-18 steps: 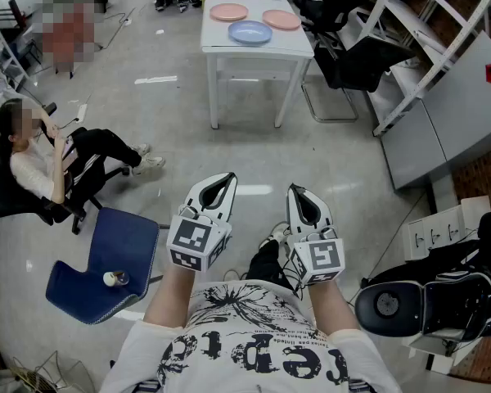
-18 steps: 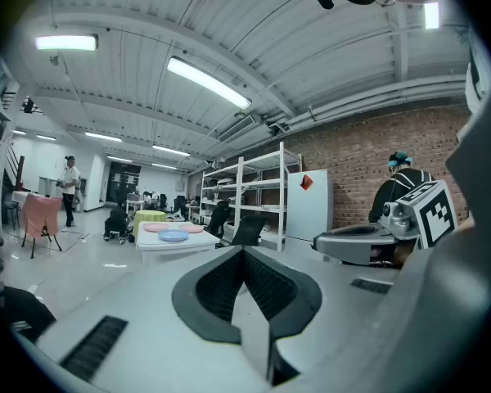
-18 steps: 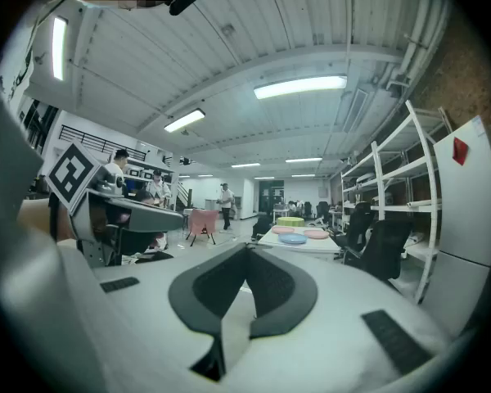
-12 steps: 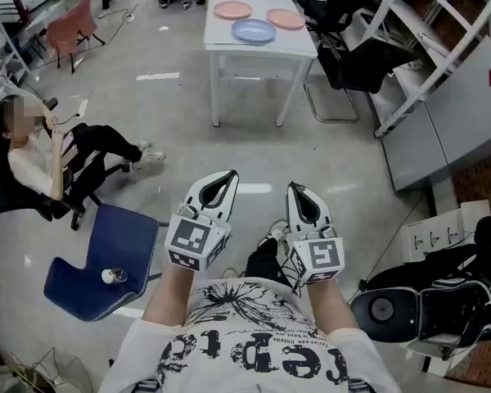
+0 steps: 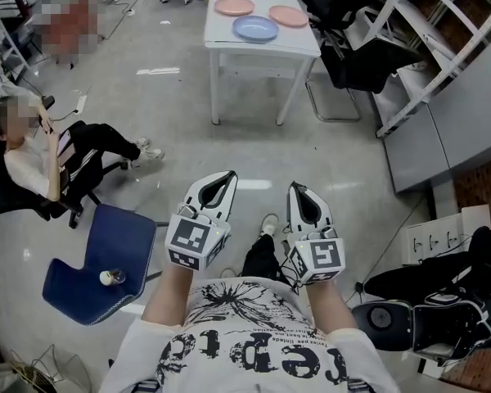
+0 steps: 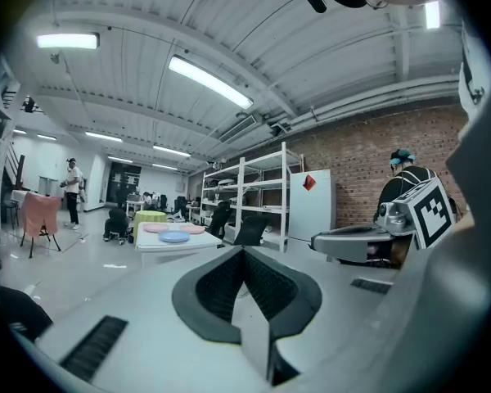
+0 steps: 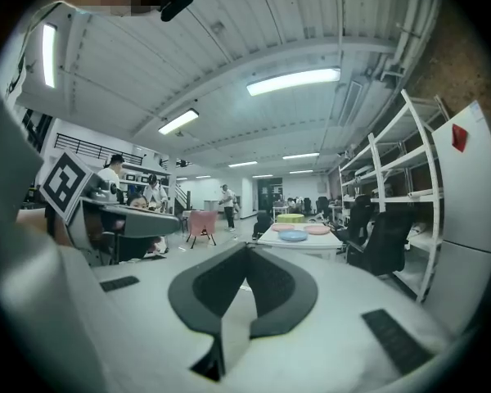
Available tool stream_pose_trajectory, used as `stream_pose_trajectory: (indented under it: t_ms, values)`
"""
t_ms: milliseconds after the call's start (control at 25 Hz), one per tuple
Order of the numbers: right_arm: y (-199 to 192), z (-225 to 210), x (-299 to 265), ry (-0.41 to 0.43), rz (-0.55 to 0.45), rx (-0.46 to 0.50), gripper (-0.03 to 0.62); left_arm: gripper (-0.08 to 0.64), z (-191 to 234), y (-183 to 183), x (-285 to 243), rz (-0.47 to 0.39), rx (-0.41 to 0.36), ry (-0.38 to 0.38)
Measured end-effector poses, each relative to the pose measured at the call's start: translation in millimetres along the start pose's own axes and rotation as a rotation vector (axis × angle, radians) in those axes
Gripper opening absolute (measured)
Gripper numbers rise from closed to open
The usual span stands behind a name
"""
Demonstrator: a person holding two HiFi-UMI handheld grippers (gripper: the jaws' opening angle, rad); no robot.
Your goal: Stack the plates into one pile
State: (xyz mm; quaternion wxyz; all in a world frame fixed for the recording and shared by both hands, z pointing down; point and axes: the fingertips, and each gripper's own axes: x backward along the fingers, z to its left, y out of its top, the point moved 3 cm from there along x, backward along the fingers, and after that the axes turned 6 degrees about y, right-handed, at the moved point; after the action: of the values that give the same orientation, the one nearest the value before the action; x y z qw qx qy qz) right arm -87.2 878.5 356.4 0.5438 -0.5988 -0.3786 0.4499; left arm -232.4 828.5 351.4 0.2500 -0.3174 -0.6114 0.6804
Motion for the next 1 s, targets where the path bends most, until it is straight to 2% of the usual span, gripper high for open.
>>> stream_pose_trajectory:
  t_ms: [240,360,560,680,840,1000]
  values:
    - [-1,-24,-33,-0.008,0.009,-0.006,0.006,0.002,18,-5,-30,0.028,0.007,0.012]
    - [2,-39,-49,-0.046,-0.002,-0.015,0.006,0.002,33,-5,-45,0.037,0.018,0.023]
    - [6,-82,-81,-0.069,0.0,-0.008,0.006,0.002,48,-6,-91,0.05,0.03,0.034]
    - [8,-113,-106,-0.037,0.003,-0.003,0.006,0.002,54,-2,-127,0.054,0.041,0.043]
    - [11,-146,-151,0.077,0.027,0.037,0.008,0.002,66,9,-182,0.05,0.042,0.068]
    - [21,-193,-195,0.1,0.053,0.046,0.008,0.002,76,21,-241,0.051,0.035,0.088]
